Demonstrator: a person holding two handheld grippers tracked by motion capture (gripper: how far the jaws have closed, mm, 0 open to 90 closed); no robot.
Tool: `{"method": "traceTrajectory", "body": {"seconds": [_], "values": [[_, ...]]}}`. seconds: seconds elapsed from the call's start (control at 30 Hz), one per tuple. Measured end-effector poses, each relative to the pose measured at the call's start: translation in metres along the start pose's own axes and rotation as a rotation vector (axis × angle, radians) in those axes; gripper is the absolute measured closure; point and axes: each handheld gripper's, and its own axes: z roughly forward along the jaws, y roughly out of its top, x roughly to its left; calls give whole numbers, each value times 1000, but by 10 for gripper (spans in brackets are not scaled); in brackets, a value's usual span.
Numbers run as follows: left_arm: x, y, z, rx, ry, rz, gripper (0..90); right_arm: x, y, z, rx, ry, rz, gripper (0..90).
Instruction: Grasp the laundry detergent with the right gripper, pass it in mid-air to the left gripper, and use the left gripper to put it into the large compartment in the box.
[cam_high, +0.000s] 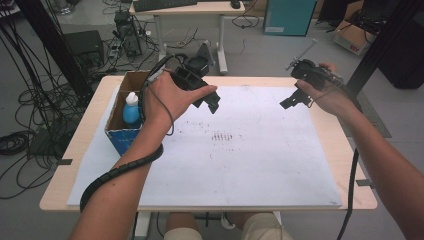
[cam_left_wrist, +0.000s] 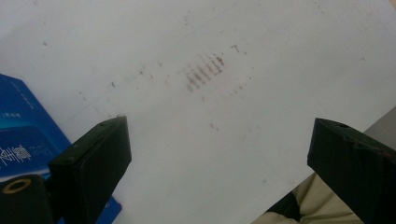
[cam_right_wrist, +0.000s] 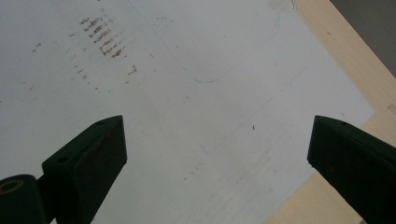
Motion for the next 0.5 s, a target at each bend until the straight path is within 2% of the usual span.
{"method": "traceTrajectory", "body": {"seconds": [0.5], "values": [[-1, -2, 3, -2, -6, 7, 66, 2, 1, 1, 5, 3, 1, 46]]}}
